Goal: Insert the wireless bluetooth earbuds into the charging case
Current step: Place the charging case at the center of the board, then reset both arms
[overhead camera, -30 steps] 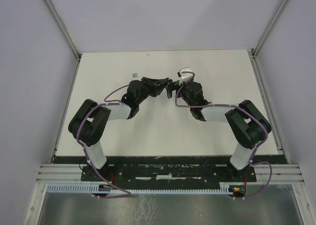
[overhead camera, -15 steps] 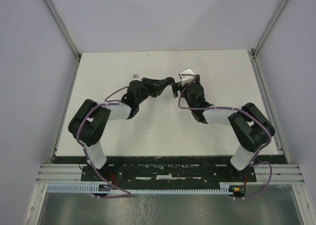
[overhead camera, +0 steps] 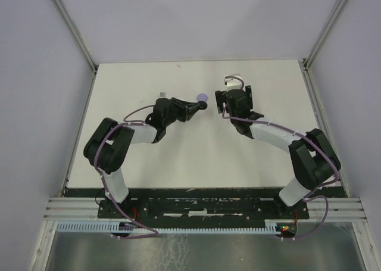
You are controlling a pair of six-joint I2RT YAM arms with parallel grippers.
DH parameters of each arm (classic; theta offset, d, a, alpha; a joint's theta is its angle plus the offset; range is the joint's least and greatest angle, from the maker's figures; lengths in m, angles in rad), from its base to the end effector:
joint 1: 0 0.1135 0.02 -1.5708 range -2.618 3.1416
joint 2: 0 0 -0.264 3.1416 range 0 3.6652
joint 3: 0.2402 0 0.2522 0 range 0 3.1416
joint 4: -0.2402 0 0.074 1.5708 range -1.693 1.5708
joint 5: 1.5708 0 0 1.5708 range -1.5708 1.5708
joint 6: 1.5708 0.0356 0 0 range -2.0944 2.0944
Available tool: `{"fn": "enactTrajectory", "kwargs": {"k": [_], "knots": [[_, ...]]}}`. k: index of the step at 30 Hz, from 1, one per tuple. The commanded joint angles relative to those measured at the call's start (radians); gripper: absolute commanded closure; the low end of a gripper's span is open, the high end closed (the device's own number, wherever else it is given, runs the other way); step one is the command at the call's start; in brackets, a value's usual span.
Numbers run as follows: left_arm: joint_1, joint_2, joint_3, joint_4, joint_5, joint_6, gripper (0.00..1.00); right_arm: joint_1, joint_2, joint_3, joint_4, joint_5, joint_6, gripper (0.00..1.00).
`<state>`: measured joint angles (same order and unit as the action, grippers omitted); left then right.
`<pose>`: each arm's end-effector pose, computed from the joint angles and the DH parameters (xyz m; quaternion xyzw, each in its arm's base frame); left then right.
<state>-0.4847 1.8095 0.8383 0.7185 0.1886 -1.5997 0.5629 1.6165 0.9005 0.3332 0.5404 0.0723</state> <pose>0.3293 -0.1810 0.1744 -0.3675 0.6984 -0.5640 0.2432 0.3085 0.1730 0.2227 -0.0490 0.8110 -0.0417 0.5815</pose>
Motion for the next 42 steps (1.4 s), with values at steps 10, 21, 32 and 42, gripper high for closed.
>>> {"fn": "enactTrajectory", "kwargs": {"k": [10,21,32,42], "knots": [[0.008,0.121,0.094,-0.171,0.058,0.354,0.97,-0.058,-0.024,0.218,-0.457,-0.154,0.184,0.01],[0.009,0.156,0.148,-0.272,0.018,0.454,0.76,-0.081,-0.014,0.220,-0.493,-0.213,0.214,0.01],[0.017,0.130,0.153,-0.373,-0.011,0.496,0.41,-0.121,-0.031,0.196,-0.509,-0.252,0.251,0.00],[0.141,-0.223,0.016,-0.634,-0.315,0.622,0.25,-0.218,-0.040,0.255,-0.667,-0.103,0.473,0.00]]}}
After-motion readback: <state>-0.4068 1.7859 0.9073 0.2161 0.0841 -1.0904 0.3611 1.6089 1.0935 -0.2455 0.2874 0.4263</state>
